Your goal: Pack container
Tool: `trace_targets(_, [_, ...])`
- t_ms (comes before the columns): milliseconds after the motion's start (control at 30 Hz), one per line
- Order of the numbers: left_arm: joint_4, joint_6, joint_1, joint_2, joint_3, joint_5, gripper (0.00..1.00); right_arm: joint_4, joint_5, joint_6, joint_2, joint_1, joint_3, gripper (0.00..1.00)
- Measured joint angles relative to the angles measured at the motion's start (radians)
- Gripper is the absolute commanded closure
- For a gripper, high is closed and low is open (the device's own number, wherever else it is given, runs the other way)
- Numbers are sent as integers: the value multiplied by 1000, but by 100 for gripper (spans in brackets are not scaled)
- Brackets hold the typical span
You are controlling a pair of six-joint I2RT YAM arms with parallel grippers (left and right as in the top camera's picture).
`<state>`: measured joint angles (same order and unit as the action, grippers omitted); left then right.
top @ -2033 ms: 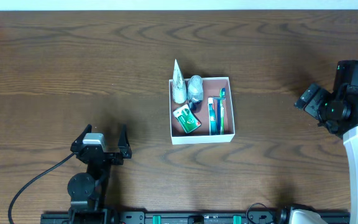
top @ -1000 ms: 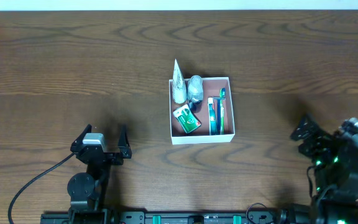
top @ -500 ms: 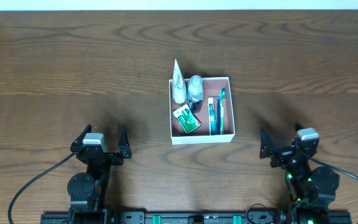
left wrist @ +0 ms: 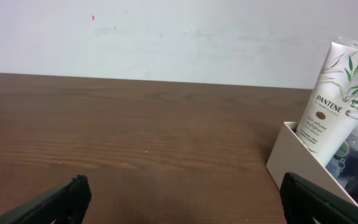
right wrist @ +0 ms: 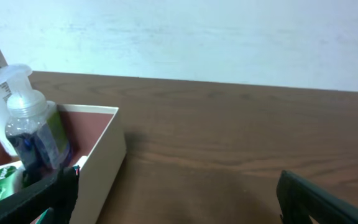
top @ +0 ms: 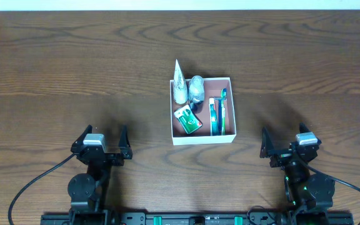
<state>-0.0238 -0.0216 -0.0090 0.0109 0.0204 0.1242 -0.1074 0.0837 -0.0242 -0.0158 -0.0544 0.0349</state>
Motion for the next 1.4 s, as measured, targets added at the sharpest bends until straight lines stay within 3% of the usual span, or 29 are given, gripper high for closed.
trace_targets(1400, [0,0,0,0,0,0,2,0,-58,23,1,-2,-3,1])
